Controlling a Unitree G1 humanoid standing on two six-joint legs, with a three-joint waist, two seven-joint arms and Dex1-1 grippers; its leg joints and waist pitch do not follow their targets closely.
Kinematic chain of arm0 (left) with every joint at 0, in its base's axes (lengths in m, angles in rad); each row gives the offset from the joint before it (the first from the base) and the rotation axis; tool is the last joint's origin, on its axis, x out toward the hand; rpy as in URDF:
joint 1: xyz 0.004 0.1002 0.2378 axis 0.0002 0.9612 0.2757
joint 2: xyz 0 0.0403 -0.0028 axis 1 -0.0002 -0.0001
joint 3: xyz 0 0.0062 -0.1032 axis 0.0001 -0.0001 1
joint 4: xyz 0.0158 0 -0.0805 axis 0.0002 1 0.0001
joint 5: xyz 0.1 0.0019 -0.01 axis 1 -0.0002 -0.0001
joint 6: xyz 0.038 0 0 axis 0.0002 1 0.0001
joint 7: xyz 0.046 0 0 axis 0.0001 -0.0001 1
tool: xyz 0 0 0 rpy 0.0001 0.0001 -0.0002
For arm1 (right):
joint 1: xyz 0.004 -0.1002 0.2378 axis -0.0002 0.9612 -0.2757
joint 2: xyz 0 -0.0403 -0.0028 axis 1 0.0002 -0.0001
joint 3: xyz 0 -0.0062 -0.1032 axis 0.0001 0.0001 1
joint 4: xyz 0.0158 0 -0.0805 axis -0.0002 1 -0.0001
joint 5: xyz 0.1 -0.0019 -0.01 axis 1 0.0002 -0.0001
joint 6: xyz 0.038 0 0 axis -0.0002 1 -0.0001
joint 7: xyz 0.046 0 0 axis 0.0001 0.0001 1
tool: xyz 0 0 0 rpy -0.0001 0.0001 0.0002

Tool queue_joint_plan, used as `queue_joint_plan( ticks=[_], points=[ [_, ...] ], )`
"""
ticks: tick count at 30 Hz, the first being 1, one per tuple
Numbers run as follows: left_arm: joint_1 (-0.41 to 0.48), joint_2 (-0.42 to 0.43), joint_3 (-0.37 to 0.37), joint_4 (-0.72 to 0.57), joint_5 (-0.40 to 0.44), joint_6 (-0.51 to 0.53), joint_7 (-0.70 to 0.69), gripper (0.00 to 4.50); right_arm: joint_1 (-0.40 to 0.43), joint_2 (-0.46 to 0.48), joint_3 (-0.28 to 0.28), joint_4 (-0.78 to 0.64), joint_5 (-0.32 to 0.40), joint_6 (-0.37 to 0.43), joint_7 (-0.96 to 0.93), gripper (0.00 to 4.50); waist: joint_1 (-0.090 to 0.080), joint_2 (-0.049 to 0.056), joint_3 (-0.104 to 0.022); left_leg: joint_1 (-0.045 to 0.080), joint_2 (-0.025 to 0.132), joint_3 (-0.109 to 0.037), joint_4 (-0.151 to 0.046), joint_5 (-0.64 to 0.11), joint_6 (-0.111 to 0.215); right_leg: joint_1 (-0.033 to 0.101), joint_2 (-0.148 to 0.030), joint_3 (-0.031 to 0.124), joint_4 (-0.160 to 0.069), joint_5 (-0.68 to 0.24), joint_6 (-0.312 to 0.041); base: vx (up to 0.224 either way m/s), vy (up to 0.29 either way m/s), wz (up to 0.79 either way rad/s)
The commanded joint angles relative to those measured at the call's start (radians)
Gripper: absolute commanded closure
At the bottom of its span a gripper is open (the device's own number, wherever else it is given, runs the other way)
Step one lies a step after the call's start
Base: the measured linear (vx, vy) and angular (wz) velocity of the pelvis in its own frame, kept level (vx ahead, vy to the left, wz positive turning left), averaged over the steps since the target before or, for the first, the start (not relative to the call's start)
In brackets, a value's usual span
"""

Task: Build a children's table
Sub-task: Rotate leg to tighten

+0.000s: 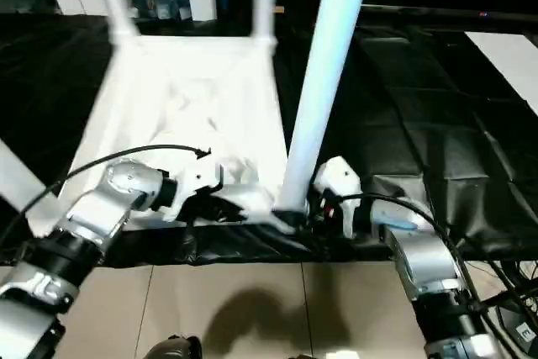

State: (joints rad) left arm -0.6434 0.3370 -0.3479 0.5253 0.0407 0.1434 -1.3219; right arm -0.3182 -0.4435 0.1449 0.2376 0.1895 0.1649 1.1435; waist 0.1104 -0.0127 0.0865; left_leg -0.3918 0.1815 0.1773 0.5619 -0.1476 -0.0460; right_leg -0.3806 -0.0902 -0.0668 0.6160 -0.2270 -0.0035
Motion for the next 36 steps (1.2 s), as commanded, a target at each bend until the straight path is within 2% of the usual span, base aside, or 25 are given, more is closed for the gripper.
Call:
queue_joint_plan(
  ticks=[1,7,15,17,18,19,21,24,26,30,34,36],
  points=[
    [-0.036,-0.019,-0.009,0.015,-0.004,-0.016,0.004,4.5,0.015,0.013,0.097,-0.001,-0.003,0.023,0.074,1.96,-0.001,-0.011,-0.064,0.022,0.054,-0.012,-0.052,-0.146,0.121,0.039,-0.066,0.045,-0.064,-0.009,-0.276,0.0,0.0,0.0],
    [-0.047,-0.018,-0.009,0.047,-0.007,-0.036,-0.001,4.5,0.022,0.01,0.114,-0.008,-0.003,0.023,0.095,2.41,0.003,-0.013,-0.069,0.022,0.053,-0.011,-0.049,-0.127,0.122,0.041,-0.067,0.045,-0.06,0.01,-0.276,0.0,0.0,0.0],
    [-0.048,-0.037,0.017,0.062,-0.008,-0.027,0.054,4.5,0.041,0.041,0.097,-0.005,0.01,0.023,0.066,2.49,0.006,-0.012,-0.069,0.022,0.055,-0.011,-0.049,-0.138,0.118,0.041,-0.068,0.045,-0.061,-0.008,-0.277,0.0,0.0,0.0],
    [-0.046,-0.056,0.036,0.053,-0.008,-0.013,0.116,4.5,0.034,0.098,0.055,0.022,0.016,0.001,-0.03,2.49,0.007,-0.01,-0.068,0.023,0.055,-0.011,-0.05,-0.151,0.111,0.038,-0.07,0.046,-0.063,-0.02,-0.276,0.0,0.0,0.0],
    [-0.044,-0.071,0.047,0.043,-0.009,0.001,0.155,4.5,0.025,0.133,0.033,0.041,0.014,0.005,-0.096,2.49,0.002,-0.011,-0.066,0.021,0.054,-0.013,-0.054,-0.172,0.095,0.037,-0.07,0.045,-0.066,-0.057,-0.272,0.0,0.0,0.0],
    [-0.044,-0.071,0.047,0.043,-0.009,0.001,0.155,4.5,0.025,0.133,0.033,0.041,0.014,0.005,-0.096,2.49,0.001,-0.012,-0.065,0.022,0.054,-0.014,-0.055,-0.186,0.085,0.036,-0.071,0.045,-0.069,-0.086,-0.269,0.0,0.0,0.0],
    [-0.037,-0.101,0.058,0.019,-0.004,0.029,0.221,4.5,0.005,0.19,0.006,0.089,-0.011,0.007,-0.221,2.51,-0.005,-0.011,-0.061,0.023,0.054,-0.016,-0.063,-0.242,0.046,0.035,-0.073,0.046,-0.079,-0.197,-0.245,0.0,0.0,0.0],
    [-0.03,-0.122,0.063,0.003,0.002,0.049,0.265,4.5,-0.011,0.237,-0.018,0.129,-0.021,0.013,-0.316,2.51,-0.019,-0.014,-0.059,0.017,0.052,-0.02,-0.069,-0.269,0.014,0.037,-0.073,0.045,-0.084,-0.257,-0.212,0.0,0.0,0.0],
    [-0.02,-0.142,0.062,-0.016,0.011,0.066,0.3,4.5,-0.024,0.279,-0.036,0.16,-0.032,0.022,-0.402,2.51,-0.025,-0.013,-0.059,0.015,0.051,-0.022,-0.071,-0.273,0.008,0.036,-0.073,0.045,-0.085,-0.27,-0.199,0.0,0.0,0.0],
    [0.006,-0.209,0.057,-0.057,0.026,0.11,0.404,4.5,-0.059,0.402,-0.059,0.241,-0.087,0.044,-0.621,2.51,-0.035,-0.012,-0.057,0.022,0.049,-0.02,-0.072,-0.293,-0.002,0.026,-0.07,0.049,-0.093,-0.296,-0.187,0.0,0.0,0.0],
    [0.016,-0.237,0.051,-0.071,0.029,0.128,0.43,4.5,-0.076,0.437,-0.057,0.272,-0.108,0.015,-0.668,2.51,-0.042,-0.01,-0.057,0.023,0.049,-0.019,-0.073,-0.296,0.001,0.024,-0.068,0.049,-0.093,-0.268,-0.19,0.0,0.0,0.0],
    [0.019,-0.251,0.046,-0.078,0.035,0.138,0.453,4.5,-0.083,0.451,-0.052,0.281,-0.118,0.001,-0.685,1.95,-0.043,-0.009,-0.061,0.024,0.051,-0.019,-0.074,-0.281,0.01,0.026,-0.065,0.049,-0.091,-0.229,-0.191,0.0,0.0,0.0]
  ],
)
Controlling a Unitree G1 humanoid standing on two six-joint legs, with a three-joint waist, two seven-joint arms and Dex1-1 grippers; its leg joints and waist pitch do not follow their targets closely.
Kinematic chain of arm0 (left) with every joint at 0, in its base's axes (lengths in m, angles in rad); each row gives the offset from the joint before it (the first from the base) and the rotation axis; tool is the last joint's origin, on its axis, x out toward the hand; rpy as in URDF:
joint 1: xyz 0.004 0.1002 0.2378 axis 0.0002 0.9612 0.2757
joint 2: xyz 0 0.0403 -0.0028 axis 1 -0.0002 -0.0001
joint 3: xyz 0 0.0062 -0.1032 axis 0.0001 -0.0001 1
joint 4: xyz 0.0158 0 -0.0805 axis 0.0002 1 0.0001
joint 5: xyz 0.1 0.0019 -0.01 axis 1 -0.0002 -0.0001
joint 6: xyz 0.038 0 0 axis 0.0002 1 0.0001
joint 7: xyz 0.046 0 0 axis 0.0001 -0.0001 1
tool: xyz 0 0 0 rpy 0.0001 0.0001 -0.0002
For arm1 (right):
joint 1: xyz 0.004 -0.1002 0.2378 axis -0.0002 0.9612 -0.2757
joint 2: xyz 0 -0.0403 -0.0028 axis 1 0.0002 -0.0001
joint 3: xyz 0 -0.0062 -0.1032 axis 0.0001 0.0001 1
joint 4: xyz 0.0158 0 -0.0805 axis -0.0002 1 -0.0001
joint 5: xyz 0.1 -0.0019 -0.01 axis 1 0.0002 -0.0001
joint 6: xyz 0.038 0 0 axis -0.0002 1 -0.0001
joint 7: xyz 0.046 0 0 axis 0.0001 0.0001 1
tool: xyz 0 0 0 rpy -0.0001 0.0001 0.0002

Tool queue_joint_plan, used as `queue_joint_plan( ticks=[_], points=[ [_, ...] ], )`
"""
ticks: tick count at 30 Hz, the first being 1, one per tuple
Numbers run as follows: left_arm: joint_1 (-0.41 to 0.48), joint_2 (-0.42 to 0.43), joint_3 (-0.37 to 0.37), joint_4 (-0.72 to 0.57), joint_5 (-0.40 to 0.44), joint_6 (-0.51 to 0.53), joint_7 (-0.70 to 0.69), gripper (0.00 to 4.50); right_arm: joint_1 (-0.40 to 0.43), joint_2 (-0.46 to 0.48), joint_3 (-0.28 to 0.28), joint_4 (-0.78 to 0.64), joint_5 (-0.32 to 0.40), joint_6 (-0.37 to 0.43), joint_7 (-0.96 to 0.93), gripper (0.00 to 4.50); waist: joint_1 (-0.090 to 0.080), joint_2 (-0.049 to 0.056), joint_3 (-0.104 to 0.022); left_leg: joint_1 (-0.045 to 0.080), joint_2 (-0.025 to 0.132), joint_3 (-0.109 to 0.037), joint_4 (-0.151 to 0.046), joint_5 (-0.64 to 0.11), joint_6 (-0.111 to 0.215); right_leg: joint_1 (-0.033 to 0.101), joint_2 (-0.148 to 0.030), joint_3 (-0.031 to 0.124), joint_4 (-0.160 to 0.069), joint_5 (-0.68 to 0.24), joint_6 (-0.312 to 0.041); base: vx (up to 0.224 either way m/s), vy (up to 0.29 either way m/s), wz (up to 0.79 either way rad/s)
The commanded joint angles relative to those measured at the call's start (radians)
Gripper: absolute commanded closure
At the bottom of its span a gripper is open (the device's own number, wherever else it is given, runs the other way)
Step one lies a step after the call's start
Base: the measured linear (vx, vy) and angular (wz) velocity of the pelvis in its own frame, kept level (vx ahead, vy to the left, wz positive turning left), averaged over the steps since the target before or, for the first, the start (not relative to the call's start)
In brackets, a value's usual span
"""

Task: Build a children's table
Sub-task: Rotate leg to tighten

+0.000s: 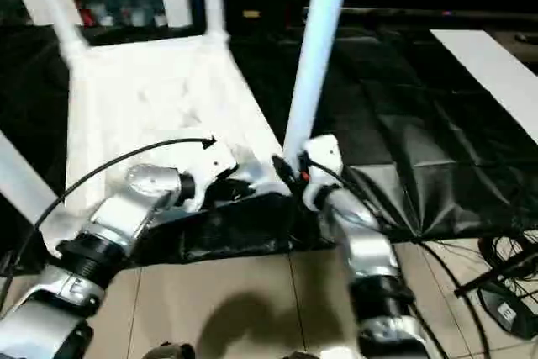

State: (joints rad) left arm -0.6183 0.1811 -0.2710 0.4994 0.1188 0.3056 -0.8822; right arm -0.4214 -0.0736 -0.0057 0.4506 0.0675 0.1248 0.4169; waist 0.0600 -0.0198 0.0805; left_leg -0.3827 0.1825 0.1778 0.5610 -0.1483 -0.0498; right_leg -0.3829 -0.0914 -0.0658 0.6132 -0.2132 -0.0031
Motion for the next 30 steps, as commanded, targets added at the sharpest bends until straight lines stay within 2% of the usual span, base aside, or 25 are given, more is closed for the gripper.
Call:
queue_joint_plan(
  ticks=[1,7,11,12,13,14,15,18,25,29,30],
  points=[
    [-0.007,-0.099,-0.032,-0.051,-0.04,-0.024,0.021,4.5,0.019,0.085,0.098,0.069,0.01,0.041,0.045,1.81,0.006,-0.001,-0.055,0.016,0.049,-0.018,-0.073,-0.277,0.018,0.027,-0.062,0.047,-0.088,-0.222,-0.195,0.0,0.0,0.0],
    [-0.008,-0.074,-0.041,-0.055,-0.051,-0.036,-0.039,4.5,0.038,0.044,0.106,0.012,0.024,0.057,0.135,1.32,0.008,0.0,-0.055,0.015,0.048,-0.016,-0.072,-0.272,0.031,0.028,-0.063,0.05,-0.088,-0.192,-0.2,0.0,0.0,0.0],
    [-0.008,-0.053,-0.047,-0.055,-0.062,-0.046,-0.084,4.5,0.051,0.004,0.124,-0.018,0.034,0.055,0.209,1.32,0.011,-0.002,-0.056,0.013,0.049,-0.015,-0.069,-0.249,0.049,0.033,-0.063,0.05,-0.085,-0.157,-0.203,0.0,0.0,0.0],
    [-0.011,-0.023,-0.053,-0.045,-0.079,-0.065,-0.157,4.5,0.077,-0.068,0.159,-0.067,0.054,0.047,0.345,1.32,0.015,-0.004,-0.057,0.012,0.046,-0.013,-0.064,-0.217,0.068,0.037,-0.061,0.048,-0.082,-0.111,-0.213,0.0,0.0,0.0],
    [-0.013,-0.013,-0.056,-0.041,-0.081,-0.075,-0.181,4.5,0.085,-0.092,0.17,-0.082,0.061,0.044,0.387,1.32,0.021,-0.004,-0.058,0.014,0.047,-0.011,-0.061,-0.202,0.085,0.038,-0.061,0.05,-0.08,-0.085,-0.215,0.0,0.0,0.0],
    [-0.013,-0.012,-0.056,-0.041,-0.081,-0.076,-0.183,4.5,0.086,-0.094,0.17,-0.083,0.061,0.043,0.39,1.32,0.022,-0.005,-0.058,0.012,0.047,-0.011,-0.06,-0.192,0.092,0.037,-0.061,0.05,-0.078,-0.07,-0.218,0.0,0.0,0.0],
    [-0.016,0.006,-0.062,-0.034,-0.084,-0.085,-0.222,4.5,0.099,-0.133,0.186,-0.109,0.073,0.041,0.458,1.32,0.026,-0.005,-0.059,0.011,0.047,-0.011,-0.06,-0.177,0.099,0.039,-0.062,0.049,-0.076,-0.056,-0.225,0.0,0.0,0.0],
    [-0.034,0.053,-0.068,-0.006,-0.086,-0.106,-0.316,4.5,0.129,-0.24,0.226,-0.16,0.092,0.027,0.645,1.32,0.037,-0.005,-0.057,0.017,0.05,-0.009,-0.059,-0.184,0.108,0.037,-0.062,0.048,-0.077,-0.069,-0.235,0.0,0.0,0.0],
    [-0.057,0.108,-0.087,0.038,-0.08,-0.134,-0.442,4.5,0.132,-0.34,0.26,-0.195,0.116,0.042,0.834,1.32,0.05,-0.006,-0.051,0.02,0.057,-0.01,-0.067,-0.241,0.087,0.032,-0.065,0.049,-0.083,-0.164,-0.236,0.0,0.0,0.0],
    [-0.076,0.118,-0.093,0.079,-0.076,-0.156,-0.474,4.5,0.122,-0.363,0.284,-0.203,0.123,0.047,0.884,1.64,0.051,-0.009,-0.052,0.018,0.057,-0.011,-0.067,-0.232,0.082,0.033,-0.068,0.048,-0.081,-0.156,-0.24,0.0,0.0,0.0],
    [-0.081,0.118,-0.093,0.087,-0.075,-0.16,-0.475,4.5,0.12,-0.364,0.287,-0.201,0.122,0.048,0.89,1.84,0.052,-0.011,-0.051,0.019,0.055,-0.01,-0.066,-0.23,0.083,0.032,-0.067,0.048,-0.081,-0.157,-0.24,0.0,0.0,0.0]
  ],
)
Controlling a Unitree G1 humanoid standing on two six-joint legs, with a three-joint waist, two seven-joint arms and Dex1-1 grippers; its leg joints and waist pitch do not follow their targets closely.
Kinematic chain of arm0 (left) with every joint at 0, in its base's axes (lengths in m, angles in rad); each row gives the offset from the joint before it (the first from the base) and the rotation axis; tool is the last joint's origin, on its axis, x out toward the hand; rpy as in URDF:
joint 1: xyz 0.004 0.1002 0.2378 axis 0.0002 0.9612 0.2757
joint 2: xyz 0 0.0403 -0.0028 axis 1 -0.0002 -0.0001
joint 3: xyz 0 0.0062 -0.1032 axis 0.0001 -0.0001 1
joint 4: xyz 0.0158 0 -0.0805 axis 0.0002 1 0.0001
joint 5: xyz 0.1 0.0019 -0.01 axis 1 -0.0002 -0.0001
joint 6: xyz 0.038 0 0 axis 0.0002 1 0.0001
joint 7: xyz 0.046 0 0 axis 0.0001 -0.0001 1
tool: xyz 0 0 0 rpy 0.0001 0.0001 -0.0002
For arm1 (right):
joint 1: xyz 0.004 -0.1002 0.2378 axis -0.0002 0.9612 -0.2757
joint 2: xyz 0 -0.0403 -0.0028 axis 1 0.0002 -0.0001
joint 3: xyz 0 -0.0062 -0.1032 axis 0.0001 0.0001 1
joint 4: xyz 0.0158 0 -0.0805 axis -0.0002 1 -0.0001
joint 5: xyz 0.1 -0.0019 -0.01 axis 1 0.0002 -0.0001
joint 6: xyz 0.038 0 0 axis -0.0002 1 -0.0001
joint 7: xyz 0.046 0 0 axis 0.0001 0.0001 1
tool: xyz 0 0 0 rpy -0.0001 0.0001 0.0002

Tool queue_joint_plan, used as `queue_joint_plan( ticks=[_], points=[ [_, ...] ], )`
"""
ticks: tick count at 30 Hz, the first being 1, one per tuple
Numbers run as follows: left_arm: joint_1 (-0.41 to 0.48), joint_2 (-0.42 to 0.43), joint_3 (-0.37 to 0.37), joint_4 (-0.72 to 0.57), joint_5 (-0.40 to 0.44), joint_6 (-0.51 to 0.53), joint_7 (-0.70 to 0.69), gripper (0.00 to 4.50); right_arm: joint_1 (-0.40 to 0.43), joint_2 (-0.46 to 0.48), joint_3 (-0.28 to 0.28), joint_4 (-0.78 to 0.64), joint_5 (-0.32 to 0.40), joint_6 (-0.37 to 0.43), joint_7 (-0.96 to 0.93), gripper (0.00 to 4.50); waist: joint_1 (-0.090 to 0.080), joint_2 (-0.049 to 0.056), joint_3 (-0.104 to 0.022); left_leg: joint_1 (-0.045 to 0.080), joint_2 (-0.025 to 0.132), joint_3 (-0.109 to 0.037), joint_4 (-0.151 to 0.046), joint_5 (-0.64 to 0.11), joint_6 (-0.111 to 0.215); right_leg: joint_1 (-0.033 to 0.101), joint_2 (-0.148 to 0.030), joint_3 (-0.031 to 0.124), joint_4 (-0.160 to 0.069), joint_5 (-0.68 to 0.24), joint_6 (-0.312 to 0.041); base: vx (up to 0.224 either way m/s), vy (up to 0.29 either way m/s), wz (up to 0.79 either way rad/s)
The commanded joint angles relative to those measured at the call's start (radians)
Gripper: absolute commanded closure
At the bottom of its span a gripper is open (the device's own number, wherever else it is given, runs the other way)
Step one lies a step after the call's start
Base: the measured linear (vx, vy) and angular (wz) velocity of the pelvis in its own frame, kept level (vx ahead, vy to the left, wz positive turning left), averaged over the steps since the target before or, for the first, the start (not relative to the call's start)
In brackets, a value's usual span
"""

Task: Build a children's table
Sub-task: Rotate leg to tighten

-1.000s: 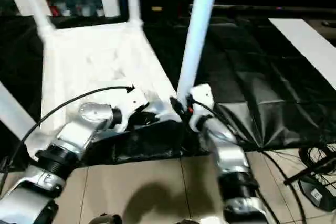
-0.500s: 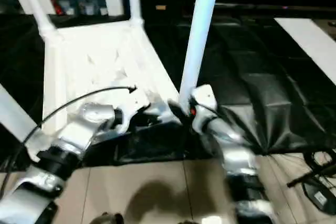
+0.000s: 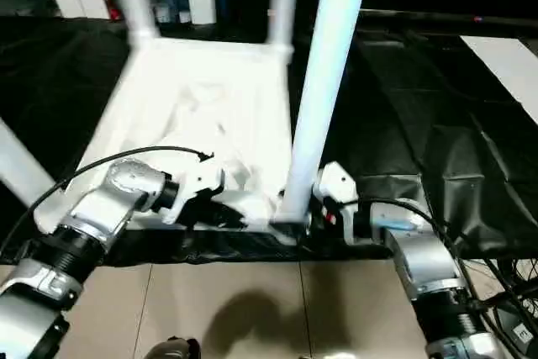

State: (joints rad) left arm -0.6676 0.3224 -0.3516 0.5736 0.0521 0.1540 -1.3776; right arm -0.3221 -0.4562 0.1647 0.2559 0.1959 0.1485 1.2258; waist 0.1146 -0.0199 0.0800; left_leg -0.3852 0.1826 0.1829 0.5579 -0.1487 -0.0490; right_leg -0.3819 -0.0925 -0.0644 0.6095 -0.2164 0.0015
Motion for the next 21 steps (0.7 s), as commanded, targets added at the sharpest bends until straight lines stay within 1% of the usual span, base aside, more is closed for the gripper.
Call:
queue_joint_plan(
  ticks=[1,2,4,5,7,9,11,13,14,16,17,18,19,20,21],
  points=[
    [-0.034,-0.024,-0.011,0.019,-0.007,-0.012,0.02,4.5,0.02,0.018,0.119,-0.006,-0.009,0.024,0.087,1.84,-0.001,-0.01,-0.052,0.02,0.055,-0.015,-0.062,-0.223,0.084,0.032,-0.067,0.047,-0.076,-0.148,-0.247,0.0,0.0,0.0],
    [-0.038,-0.026,-0.009,0.027,-0.005,-0.015,0.018,4.5,0.019,0.017,0.123,-0.006,-0.012,0.022,0.094,1.84,-0.001,-0.01,-0.052,0.02,0.055,-0.015,-0.061,-0.219,0.086,0.032,-0.067,0.047,-0.076,-0.141,-0.248,0.0,0.0,0.0],
    [-0.048,-0.025,-0.01,0.048,-0.003,-0.029,0.017,4.5,0.019,0.019,0.131,-0.006,-0.016,0.021,0.106,2.1,0.0,-0.011,-0.052,0.019,0.054,-0.014,-0.06,-0.207,0.09,0.032,-0.066,0.046,-0.075,-0.129,-0.251,0.0,0.0,0.0],
    [-0.049,-0.025,-0.01,0.049,-0.003,-0.029,0.017,4.5,0.02,0.019,0.131,-0.006,-0.016,0.021,0.106,2.1,0.0,-0.011,-0.052,0.02,0.055,-0.015,-0.061,-0.208,0.09,0.033,-0.067,0.045,-0.074,-0.129,-0.252,0.0,0.0,0.0],
    [-0.051,-0.028,-0.002,0.054,-0.004,-0.03,0.029,4.5,0.024,0.023,0.136,-0.007,-0.016,0.024,0.106,2.34,0.001,-0.01,-0.052,0.019,0.055,-0.015,-0.061,-0.213,0.089,0.033,-0.068,0.046,-0.075,-0.137,-0.252,0.0,0.0,0.0],
    [-0.049,-0.031,0.006,0.053,-0.007,-0.029,0.04,4.5,0.027,0.028,0.135,-0.008,-0.014,0.026,0.1,2.41,0.001,-0.01,-0.05,0.02,0.057,-0.015,-0.063,-0.231,0.082,0.031,-0.069,0.046,-0.079,-0.169,-0.248,0.0,0.0,0.0],
    [-0.046,-0.034,0.016,0.051,-0.011,-0.027,0.056,4.5,0.03,0.037,0.13,-0.006,-0.009,0.027,0.086,2.44,0.001,-0.01,-0.05,0.02,0.057,-0.015,-0.064,-0.233,0.079,0.031,-0.068,0.046,-0.079,-0.174,-0.246,0.0,0.0,0.0],
    [-0.043,-0.037,0.025,0.048,-0.013,-0.025,0.077,4.5,0.028,0.051,0.119,0.005,-0.009,0.023,0.059,2.46,0.0,-0.01,-0.049,0.02,0.057,-0.015,-0.065,-0.237,0.076,0.031,-0.068,0.046,-0.08,-0.18,-0.244,0.0,0.0,0.0],
    [-0.04,-0.042,0.036,0.045,-0.015,-0.023,0.101,4.5,0.024,0.068,0.104,0.018,-0.012,0.019,0.029,2.48,0.0,-0.009,-0.049,0.021,0.057,-0.015,-0.065,-0.24,0.074,0.029,-0.068,0.047,-0.08,-0.183,-0.244,0.0,0.0,0.0],
    [-0.038,-0.044,0.041,0.044,-0.015,-0.022,0.112,4.5,0.022,0.076,0.098,0.024,-0.014,0.017,0.015,2.5,-0.002,-0.01,-0.046,0.02,0.056,-0.016,-0.068,-0.258,0.065,0.028,-0.069,0.047,-0.084,-0.214,-0.238,0.0,0.0,0.0],
    [-0.036,-0.048,0.051,0.037,-0.015,-0.015,0.136,4.5,0.012,0.098,0.081,0.044,-0.02,0.013,-0.028,2.5,-0.004,-0.01,-0.044,0.022,0.057,-0.017,-0.07,-0.281,0.057,0.027,-0.071,0.047,-0.089,-0.258,-0.228,0.0,0.0,0.0],
    [-0.036,-0.048,0.051,0.037,-0.015,-0.015,0.136,4.5,0.012,0.098,0.081,0.044,-0.02,0.013,-0.028,2.51,-0.006,-0.008,-0.042,0.024,0.057,-0.018,-0.072,-0.307,0.044,0.023,-0.073,0.048,-0.094,-0.307,-0.221,0.0,0.0,0.0],
    [-0.033,-0.051,0.059,0.029,-0.016,-0.006,0.155,4.5,0.003,0.117,0.069,0.061,-0.026,0.007,-0.065,2.51,-0.007,-0.01,-0.041,0.023,0.057,-0.021,-0.075,-0.327,0.031,0.023,-0.074,0.048,-0.098,-0.353,-0.204,0.0,0.0,0.0],
    [-0.025,-0.059,0.069,0.012,-0.015,0.011,0.187,4.5,-0.015,0.149,0.049,0.097,-0.038,0.006,-0.138,2.52,-0.008,-0.01,-0.039,0.023,0.058,-0.022,-0.077,-0.337,0.025,0.022,-0.075,0.048,-0.099,-0.372,-0.199,0.0,0.0,0.0],
    [-0.021,-0.062,0.074,0.004,-0.015,0.02,0.202,4.5,-0.025,0.165,0.04,0.114,-0.044,0.006,-0.173,2.52,-0.014,-0.009,-0.038,0.023,0.058,-0.025,-0.08,-0.36,0.007,0.018,-0.077,0.048,-0.099,-0.407,-0.192,0.0,0.0,0.0]
  ],
)
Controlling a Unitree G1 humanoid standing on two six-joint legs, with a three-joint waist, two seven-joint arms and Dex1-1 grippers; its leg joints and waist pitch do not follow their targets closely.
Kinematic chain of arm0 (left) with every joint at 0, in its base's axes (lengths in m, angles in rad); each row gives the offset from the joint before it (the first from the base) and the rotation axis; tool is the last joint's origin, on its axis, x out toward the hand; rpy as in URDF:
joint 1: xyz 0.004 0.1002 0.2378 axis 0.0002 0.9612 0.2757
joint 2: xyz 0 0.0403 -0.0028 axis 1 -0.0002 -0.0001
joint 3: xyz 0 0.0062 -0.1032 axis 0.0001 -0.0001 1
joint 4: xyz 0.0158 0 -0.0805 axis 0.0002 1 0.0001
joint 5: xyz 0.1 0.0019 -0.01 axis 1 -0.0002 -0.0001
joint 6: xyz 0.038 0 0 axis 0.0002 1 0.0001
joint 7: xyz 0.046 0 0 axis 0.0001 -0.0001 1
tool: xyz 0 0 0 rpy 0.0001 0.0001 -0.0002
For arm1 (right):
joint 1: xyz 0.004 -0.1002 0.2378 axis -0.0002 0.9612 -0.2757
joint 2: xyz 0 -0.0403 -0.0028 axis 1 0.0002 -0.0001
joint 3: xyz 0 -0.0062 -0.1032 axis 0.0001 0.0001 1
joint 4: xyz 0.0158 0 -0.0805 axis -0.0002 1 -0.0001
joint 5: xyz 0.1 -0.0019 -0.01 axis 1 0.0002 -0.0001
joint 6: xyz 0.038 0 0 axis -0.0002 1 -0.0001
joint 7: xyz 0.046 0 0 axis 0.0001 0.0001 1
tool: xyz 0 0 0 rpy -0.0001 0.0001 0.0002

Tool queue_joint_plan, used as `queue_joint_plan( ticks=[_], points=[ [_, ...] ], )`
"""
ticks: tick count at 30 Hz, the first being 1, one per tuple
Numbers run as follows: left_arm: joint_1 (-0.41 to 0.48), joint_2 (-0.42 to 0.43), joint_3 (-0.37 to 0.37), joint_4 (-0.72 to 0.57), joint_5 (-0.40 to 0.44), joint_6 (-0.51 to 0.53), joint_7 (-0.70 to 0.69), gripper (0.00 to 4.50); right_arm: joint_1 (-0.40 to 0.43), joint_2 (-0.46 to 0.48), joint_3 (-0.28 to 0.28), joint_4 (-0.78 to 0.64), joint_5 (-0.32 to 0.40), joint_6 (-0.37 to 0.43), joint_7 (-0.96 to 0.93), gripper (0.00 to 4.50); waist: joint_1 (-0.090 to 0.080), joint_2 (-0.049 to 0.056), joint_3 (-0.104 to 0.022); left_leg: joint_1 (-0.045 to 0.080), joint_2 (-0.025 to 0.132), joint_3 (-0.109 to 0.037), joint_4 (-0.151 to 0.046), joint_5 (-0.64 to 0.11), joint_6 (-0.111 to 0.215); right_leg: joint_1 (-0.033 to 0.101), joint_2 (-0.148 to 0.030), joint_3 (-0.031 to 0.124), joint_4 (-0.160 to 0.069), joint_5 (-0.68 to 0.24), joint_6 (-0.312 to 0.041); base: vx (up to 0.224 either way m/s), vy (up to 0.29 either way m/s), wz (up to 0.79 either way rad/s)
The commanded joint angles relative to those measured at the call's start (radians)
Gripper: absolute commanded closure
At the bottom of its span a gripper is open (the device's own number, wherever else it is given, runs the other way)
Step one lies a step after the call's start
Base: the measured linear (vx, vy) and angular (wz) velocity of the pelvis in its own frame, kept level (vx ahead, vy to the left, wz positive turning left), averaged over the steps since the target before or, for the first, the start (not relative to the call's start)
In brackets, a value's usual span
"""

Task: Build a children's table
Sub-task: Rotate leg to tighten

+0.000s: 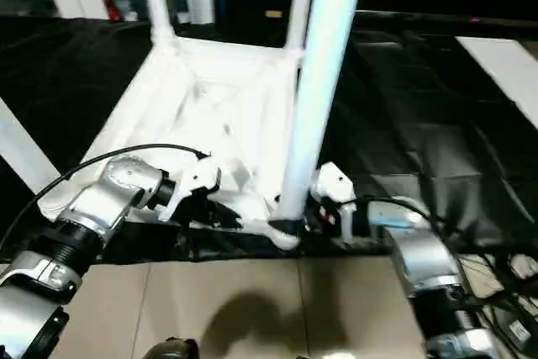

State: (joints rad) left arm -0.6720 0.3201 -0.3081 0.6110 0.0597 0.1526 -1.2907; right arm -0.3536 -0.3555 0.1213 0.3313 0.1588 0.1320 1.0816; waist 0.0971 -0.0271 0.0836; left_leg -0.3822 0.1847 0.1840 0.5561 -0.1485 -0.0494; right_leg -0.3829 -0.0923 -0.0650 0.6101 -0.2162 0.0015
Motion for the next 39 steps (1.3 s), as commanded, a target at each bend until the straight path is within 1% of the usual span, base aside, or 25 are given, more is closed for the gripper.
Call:
queue_joint_plan(
  ticks=[1,2,3,4,5,7,8,9,11,15,16,17,18,21,22,23,25,27,28,31,32,34,37,38,39],
  points=[
    [0.006,-0.091,0.057,-0.082,-0.017,0.076,0.21,4.5,-0.047,0.151,0.037,0.147,-0.042,0.038,-0.235,2.52,-0.01,-0.001,-0.041,0.016,0.056,-0.033,-0.082,-0.385,-0.018,0.019,-0.078,0.044,-0.098,-0.441,-0.188,0.0,0.0,0.0],
    [0.006,-0.091,0.057,-0.082,-0.017,0.076,0.21,4.5,-0.047,0.151,0.037,0.147,-0.042,0.038,-0.235,2.53,-0.02,-0.002,-0.039,0.007,0.055,-0.037,-0.087,-0.395,-0.034,0.024,-0.078,0.041,-0.096,-0.46,-0.182,-0.068,0.016,-0.26],
    [0.012,-0.1,0.064,-0.095,-0.016,0.091,0.236,4.5,-0.06,0.173,0.027,0.174,-0.052,0.041,-0.285,2.54,-0.03,-0.004,-0.04,0.001,0.051,-0.046,-0.092,-0.425,-0.058,0.03,-0.075,0.031,-0.099,-0.519,-0.15,-0.068,0.016,-0.26],
    [0.017,-0.114,0.07,-0.104,-0.014,0.103,0.265,4.5,-0.072,0.196,0.016,0.2,-0.056,0.043,-0.334,2.54,-0.036,-0.004,-0.039,0.001,0.049,-0.047,-0.092,-0.434,-0.061,0.028,-0.075,0.032,-0.103,-0.53,-0.141,-0.058,0.029,-0.3],
    [0.02,-0.125,0.073,-0.11,-0.012,0.111,0.287,4.5,-0.081,0.214,0.007,0.22,-0.059,0.044,-0.37,2.54,-0.04,-0.002,-0.043,0.005,0.051,-0.048,-0.09,-0.431,-0.059,0.026,-0.078,0.034,-0.108,-0.499,-0.14,-0.021,0.03,-0.19],
    [0.026,-0.15,0.077,-0.122,-0.01,0.124,0.322,4.5,-0.097,0.248,-0.007,0.249,-0.059,0.047,-0.432,2.55,-0.038,-0.005,-0.043,0.019,0.048,-0.037,-0.083,-0.417,-0.03,0.015,-0.073,0.043,-0.115,-0.421,-0.159,-0.011,0.015,-0.09],
    [0.026,-0.15,0.077,-0.122,-0.01,0.124,0.322,4.5,-0.097,0.248,-0.007,0.249,-0.059,0.047,-0.432,2.55,-0.039,-0.004,-0.043,0.021,0.05,-0.035,-0.083,-0.405,-0.025,0.012,-0.073,0.046,-0.111,-0.391,-0.17,0.0,0.0,0.0],
    [0.032,-0.17,0.077,-0.132,-0.006,0.136,0.35,4.5,-0.111,0.276,-0.017,0.276,-0.059,0.049,-0.48,2.55,-0.042,-0.003,-0.04,0.014,0.049,-0.035,-0.086,-0.389,-0.02,0.016,-0.07,0.045,-0.107,-0.374,-0.178,0.0,0.0,0.0],
    [0.042,-0.203,0.074,-0.15,0.007,0.153,0.406,4.5,-0.138,0.329,-0.035,0.327,-0.065,0.037,-0.55,2.55,-0.044,-0.003,-0.044,0.016,0.049,-0.033,-0.085,-0.386,-0.021,0.017,-0.069,0.044,-0.106,-0.362,-0.18,0.0,0.0,0.0],
    [0.043,-0.241,0.07,-0.157,0.028,0.17,0.483,4.5,-0.166,0.379,-0.037,0.381,-0.089,0.009,-0.601,2.55,-0.049,-0.005,-0.041,0.019,0.047,-0.029,-0.083,-0.392,-0.012,0.013,-0.065,0.049,-0.107,-0.348,-0.185,0.0,0.0,0.0],
    [0.041,-0.25,0.066,-0.156,0.035,0.173,0.501,4.5,-0.173,0.391,-0.038,0.395,-0.095,0.0,-0.616,2.2,-0.046,-0.003,-0.043,0.021,0.046,-0.029,-0.082,-0.389,-0.012,0.014,-0.067,0.049,-0.107,-0.348,-0.185,0.0,0.0,0.0],
    [0.041,-0.25,0.066,-0.156,0.035,0.173,0.501,4.5,-0.173,0.391,-0.038,0.395,-0.095,0.0,-0.616,2.2,-0.046,-0.003,-0.043,0.022,0.047,-0.028,-0.082,-0.387,-0.011,0.013,-0.067,0.05,-0.108,-0.345,-0.184,0.0,0.0,0.0],
    [0.041,-0.25,0.066,-0.156,0.035,0.173,0.501,4.5,-0.173,0.391,-0.038,0.395,-0.095,0.0,-0.616,1.85,-0.044,-0.003,-0.043,0.022,0.046,-0.027,-0.081,-0.381,-0.006,0.013,-0.065,0.05,-0.108,-0.331,-0.183,0.0,0.0,0.0],
    [0.039,-0.266,0.059,-0.159,0.035,0.174,0.521,4.5,-0.179,0.405,-0.038,0.408,-0.093,-0.025,-0.619,1.8,-0.044,-0.003,-0.044,0.021,0.046,-0.026,-0.082,-0.382,0.0,0.015,-0.064,0.05,-0.106,-0.323,-0.184,0.0,0.0,0.0],
    [0.039,-0.264,0.057,-0.156,0.035,0.165,0.516,4.5,-0.178,0.401,-0.035,0.405,-0.097,-0.033,-0.614,1.73,-0.043,0.0,-0.046,0.022,0.046,-0.026,-0.081,-0.378,0.0,0.016,-0.064,0.051,-0.106,-0.32,-0.183,0.0,0.0,0.0],
    [0.039,-0.263,0.056,-0.157,0.036,0.161,0.513,4.5,-0.179,0.4,-0.034,0.406,-0.102,-0.038,-0.614,1.45,-0.043,0.0,-0.047,0.022,0.047,-0.026,-0.081,-0.371,0.002,0.015,-0.063,0.051,-0.105,-0.307,-0.185,0.0,0.0,0.0],
    [0.041,-0.247,0.055,-0.154,0.037,0.141,0.494,4.5,-0.175,0.375,-0.027,0.392,-0.124,-0.066,-0.611,1.45,-0.042,-0.001,-0.052,0.02,0.046,-0.025,-0.08,-0.359,0.004,0.019,-0.063,0.05,-0.103,-0.291,-0.186,0.0,0.0,0.0],
    [0.042,-0.234,0.053,-0.152,0.037,0.128,0.474,4.5,-0.164,0.352,-0.023,0.366,-0.13,-0.084,-0.593,1.45,-0.04,0.001,-0.051,0.022,0.047,-0.024,-0.079,-0.358,0.009,0.017,-0.064,0.051,-0.105,-0.298,-0.185,0.0,0.0,0.0],
    [0.037,-0.219,0.054,-0.14,0.041,0.116,0.464,4.5,-0.136,0.318,-0.024,0.308,-0.124,-0.091,-0.558,1.45,-0.037,-0.004,-0.056,0.022,0.046,-0.023,-0.078,-0.347,0.012,0.022,-0.063,0.05,-0.104,-0.295,-0.182,0.0,0.0,0.0],
    [0.025,-0.2,0.056,-0.114,0.05,0.095,0.461,4.5,-0.086,0.267,-0.025,0.213,-0.107,-0.092,-0.503,1.45,-0.026,-0.005,-0.063,0.024,0.048,-0.018,-0.071,-0.299,0.033,0.024,-0.061,0.053,-0.098,-0.219,-0.186,0.0,0.0,0.0],
    [0.02,-0.194,0.058,-0.103,0.053,0.087,0.463,4.5,-0.061,0.248,-0.03,0.168,-0.094,-0.083,-0.485,1.45,-0.022,-0.006,-0.069,0.026,0.048,-0.016,-0.067,-0.27,0.045,0.026,-0.061,0.053,-0.093,-0.174,-0.199,0.0,0.0,0.0],
    [0.007,-0.182,0.063,-0.078,0.055,0.071,0.458,4.5,-0.001,0.199,-0.038,0.063,-0.062,-0.071,-0.434,1.45,-0.01,-0.009,-0.072,0.021,0.045,-0.012,-0.061,-0.204,0.078,0.034,-0.059,0.051,-0.086,-0.099,-0.206,0.0,0.0,0.0],
    [-0.003,-0.174,0.066,-0.056,0.057,0.058,0.456,4.5,0.054,0.153,-0.055,-0.023,-0.032,-0.063,-0.393,1.45,0.0,-0.008,-0.079,0.017,0.044,-0.01,-0.056,-0.172,0.091,0.04,-0.06,0.048,-0.08,-0.073,-0.212,0.0,0.0,0.0],
    [-0.007,-0.17,0.066,-0.045,0.057,0.05,0.451,4.5,0.087,0.125,-0.068,-0.072,-0.013,-0.053,-0.369,1.45,0.003,-0.002,-0.081,0.019,0.046,-0.01,-0.055,-0.17,0.088,0.038,-0.061,0.047,-0.08,-0.077,-0.217,0.0,0.0,0.0],
    [-0.011,-0.167,0.063,-0.034,0.058,0.042,0.442,4.5,0.12,0.095,-0.083,-0.115,0.003,-0.047,-0.346,1.45,0.005,-0.004,-0.08,0.017,0.046,-0.01,-0.054,-0.176,0.087,0.042,-0.058,0.045,-0.082,-0.082,-0.211,0.0,0.0,0.0]
  ],
)
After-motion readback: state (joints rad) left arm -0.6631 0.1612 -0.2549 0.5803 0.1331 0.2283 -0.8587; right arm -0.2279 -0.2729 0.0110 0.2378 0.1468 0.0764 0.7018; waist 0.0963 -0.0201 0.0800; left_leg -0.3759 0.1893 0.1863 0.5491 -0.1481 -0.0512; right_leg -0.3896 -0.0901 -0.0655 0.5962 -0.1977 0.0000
